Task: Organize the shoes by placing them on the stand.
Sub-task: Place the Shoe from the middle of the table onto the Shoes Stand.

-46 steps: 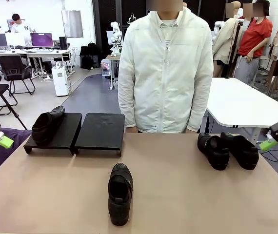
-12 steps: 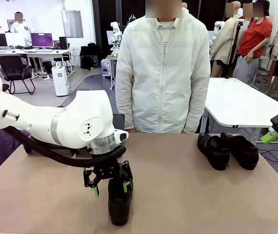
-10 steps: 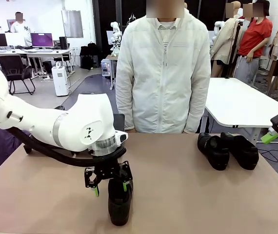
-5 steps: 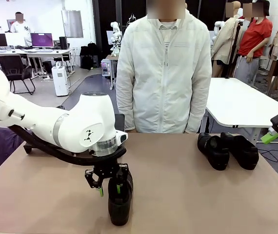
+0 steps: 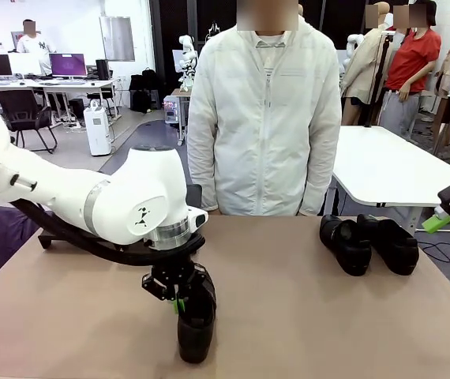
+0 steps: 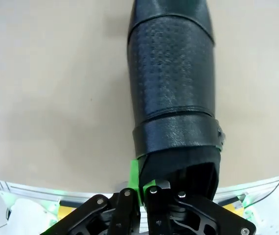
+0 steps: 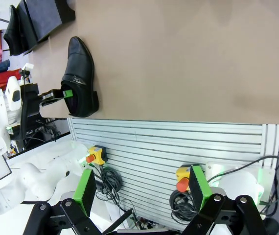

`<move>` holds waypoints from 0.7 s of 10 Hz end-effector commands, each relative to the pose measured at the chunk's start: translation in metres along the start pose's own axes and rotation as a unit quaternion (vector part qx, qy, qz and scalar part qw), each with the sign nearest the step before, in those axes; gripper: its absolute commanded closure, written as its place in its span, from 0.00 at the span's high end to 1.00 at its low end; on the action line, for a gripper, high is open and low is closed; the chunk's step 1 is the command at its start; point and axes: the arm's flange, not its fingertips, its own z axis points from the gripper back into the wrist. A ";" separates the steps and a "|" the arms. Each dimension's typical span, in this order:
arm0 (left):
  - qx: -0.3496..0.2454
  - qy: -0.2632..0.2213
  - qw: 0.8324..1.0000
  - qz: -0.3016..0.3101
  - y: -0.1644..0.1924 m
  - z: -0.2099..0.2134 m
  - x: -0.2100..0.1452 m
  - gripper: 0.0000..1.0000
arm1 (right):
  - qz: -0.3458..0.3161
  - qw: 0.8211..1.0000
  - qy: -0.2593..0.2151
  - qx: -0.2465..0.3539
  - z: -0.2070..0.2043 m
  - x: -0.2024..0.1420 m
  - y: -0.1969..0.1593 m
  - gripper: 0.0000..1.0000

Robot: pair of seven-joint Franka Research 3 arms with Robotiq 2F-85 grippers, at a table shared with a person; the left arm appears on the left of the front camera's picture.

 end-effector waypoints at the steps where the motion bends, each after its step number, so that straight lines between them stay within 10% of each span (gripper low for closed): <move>1: -0.025 -0.035 0.999 -0.027 0.013 0.038 -0.013 0.00 | -0.002 1.000 -0.001 0.014 0.001 0.000 0.002 1.00; 7: -0.074 -0.234 0.964 -0.101 0.165 0.173 -0.024 0.00 | -0.002 1.000 -0.001 0.014 0.001 0.000 0.002 1.00</move>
